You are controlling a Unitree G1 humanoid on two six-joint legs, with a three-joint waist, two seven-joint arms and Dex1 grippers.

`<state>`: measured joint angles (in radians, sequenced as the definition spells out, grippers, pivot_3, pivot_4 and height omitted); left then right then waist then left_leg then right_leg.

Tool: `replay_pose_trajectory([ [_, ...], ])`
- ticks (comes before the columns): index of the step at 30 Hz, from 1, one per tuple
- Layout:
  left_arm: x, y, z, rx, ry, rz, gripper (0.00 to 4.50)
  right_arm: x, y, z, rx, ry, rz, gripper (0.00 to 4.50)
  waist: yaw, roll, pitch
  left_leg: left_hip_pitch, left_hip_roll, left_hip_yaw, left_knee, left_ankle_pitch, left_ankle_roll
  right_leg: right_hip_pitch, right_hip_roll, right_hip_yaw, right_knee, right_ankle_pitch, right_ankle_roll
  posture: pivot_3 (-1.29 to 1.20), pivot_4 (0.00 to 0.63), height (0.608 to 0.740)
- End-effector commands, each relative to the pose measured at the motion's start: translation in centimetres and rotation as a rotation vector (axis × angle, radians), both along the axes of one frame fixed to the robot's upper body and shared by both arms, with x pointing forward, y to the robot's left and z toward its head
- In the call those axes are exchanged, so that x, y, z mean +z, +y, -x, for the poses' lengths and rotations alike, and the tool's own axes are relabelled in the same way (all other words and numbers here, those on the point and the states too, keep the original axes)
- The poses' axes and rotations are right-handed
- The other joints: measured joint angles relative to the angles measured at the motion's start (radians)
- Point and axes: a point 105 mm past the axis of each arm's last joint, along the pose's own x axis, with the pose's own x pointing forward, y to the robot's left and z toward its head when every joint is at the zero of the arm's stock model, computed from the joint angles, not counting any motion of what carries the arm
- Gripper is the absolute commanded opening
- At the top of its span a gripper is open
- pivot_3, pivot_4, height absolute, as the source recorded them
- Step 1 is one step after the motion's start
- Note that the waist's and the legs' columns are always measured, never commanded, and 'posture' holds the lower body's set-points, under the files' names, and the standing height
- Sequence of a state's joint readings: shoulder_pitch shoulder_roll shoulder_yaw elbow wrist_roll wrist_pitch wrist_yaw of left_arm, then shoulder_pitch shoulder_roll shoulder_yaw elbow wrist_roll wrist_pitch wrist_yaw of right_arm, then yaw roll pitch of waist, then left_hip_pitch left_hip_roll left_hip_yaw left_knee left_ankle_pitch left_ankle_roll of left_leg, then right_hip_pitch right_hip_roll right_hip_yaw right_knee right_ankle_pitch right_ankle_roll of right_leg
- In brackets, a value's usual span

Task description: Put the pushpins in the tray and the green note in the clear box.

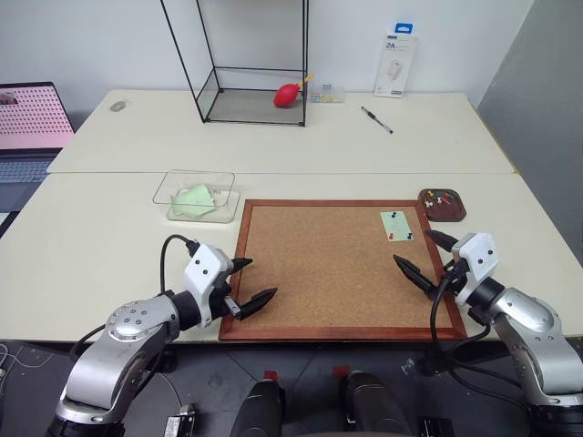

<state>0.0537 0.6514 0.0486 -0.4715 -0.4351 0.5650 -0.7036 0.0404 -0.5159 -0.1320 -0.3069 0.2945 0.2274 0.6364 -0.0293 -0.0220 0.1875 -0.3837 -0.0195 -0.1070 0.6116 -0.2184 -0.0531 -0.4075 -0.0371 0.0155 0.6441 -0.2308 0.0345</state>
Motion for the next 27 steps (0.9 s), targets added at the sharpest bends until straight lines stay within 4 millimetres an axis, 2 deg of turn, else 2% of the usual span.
replay_pose_trajectory([
  [1, 1.5, -0.2, 0.1, -0.023, -0.063, 0.009, 4.48, 0.7, 0.3, 0.2, 0.028, -0.033, 0.017, 4.5, 0.0, 0.0, 0.0, 0.0, 0.0, 0.0, 0.0, 0.0, 0.0, 0.0, 0.0, 0.0, 0.0, 0.0, 0.0, 0.0, 0.15, 0.74],
  [13, 2.3, -0.5, -0.4, -0.017, -0.08, 0.027, 4.48, 0.6, 0.6, 0.2, 0.041, -0.027, 0.017, 4.5, 0.0, 0.0, 0.0, 0.0, 0.0, 0.0, 0.0, 0.0, 0.0, 0.0, 0.0, 0.0, 0.0, 0.0, 0.0, 0.0, 0.15, 0.74],
  [22, 3.3, -1.9, 0.2, -0.11, -0.048, 0.145, 4.48, 0.7, 0.9, 0.4, 0.05, -0.029, 0.003, 4.5, 0.0, 0.0, 0.0, 0.0, 0.0, 0.0, 0.0, 0.0, 0.0, 0.0, 0.0, 0.0, 0.0, 0.0, 0.0, 0.0, 0.15, 0.74],
  [27, 3.9, -3.7, 0.0, -0.203, -0.05, 0.138, 4.48, 0.8, 1.6, 0.7, 0.066, -0.034, -0.002, 4.5, 0.001, 0.0, 0.0, 0.0, 0.0, 0.0, 0.0, 0.0, 0.0, 0.0, 0.0, 0.0, 0.0, 0.0, 0.0, 0.0, 0.15, 0.74],
])
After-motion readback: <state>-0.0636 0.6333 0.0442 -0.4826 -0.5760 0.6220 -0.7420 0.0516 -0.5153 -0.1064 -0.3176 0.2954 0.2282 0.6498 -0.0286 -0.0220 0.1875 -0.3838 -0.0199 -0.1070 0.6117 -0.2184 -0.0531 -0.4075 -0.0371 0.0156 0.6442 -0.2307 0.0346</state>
